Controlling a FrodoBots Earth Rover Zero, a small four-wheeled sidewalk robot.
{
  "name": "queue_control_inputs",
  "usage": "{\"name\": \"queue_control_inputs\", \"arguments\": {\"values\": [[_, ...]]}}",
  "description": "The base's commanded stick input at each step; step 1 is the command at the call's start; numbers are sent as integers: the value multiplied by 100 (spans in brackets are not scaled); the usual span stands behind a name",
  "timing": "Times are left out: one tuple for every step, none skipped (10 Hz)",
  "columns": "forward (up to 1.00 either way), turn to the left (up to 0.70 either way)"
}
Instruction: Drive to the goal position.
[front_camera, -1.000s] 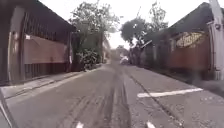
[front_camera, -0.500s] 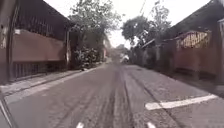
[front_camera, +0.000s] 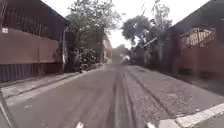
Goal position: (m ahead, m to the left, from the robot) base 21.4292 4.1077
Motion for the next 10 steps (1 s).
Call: {"name": "queue_control_inputs", "arguments": {"values": [[98, 0], [98, 0], [98, 0], [98, 0], [98, 0], [98, 0], [98, 0], [98, 0], [98, 0], [98, 0]]}}
